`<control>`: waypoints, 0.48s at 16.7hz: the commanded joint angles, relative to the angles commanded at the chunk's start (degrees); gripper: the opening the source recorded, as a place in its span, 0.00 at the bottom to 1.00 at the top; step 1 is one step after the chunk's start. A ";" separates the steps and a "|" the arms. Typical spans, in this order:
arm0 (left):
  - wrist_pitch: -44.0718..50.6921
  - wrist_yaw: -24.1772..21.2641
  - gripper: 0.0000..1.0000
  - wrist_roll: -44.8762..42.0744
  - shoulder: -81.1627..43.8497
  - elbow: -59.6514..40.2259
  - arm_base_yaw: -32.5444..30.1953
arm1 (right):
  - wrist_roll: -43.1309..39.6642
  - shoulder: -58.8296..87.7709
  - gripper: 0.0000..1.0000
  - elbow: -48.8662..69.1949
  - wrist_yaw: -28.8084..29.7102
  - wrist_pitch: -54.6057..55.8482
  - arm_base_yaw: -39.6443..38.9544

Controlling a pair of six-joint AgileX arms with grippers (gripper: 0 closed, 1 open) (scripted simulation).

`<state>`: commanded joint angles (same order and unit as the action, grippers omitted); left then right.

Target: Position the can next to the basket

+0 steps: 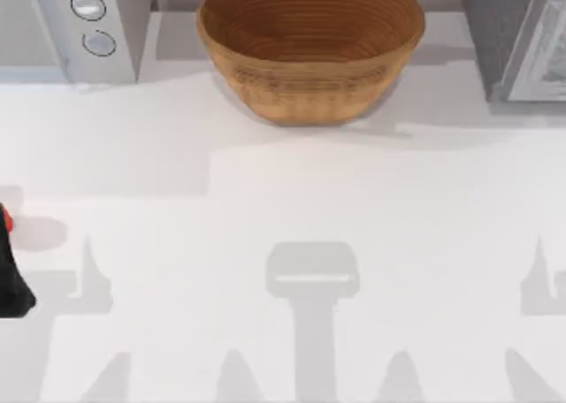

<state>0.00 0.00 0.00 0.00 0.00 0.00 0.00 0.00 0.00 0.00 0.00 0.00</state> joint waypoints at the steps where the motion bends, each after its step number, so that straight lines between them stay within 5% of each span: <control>1: 0.00 0.00 1.00 0.00 0.00 0.00 0.00 | 0.00 0.00 1.00 0.00 0.00 0.00 0.00; 8: 7.18 -0.32 1.00 -5.12 -10.83 -5.93 0.71 | 0.00 0.00 1.00 0.00 0.00 0.00 0.00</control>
<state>7.18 -0.32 -5.12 -10.83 -5.93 0.71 0.00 0.00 0.00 0.00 0.00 0.00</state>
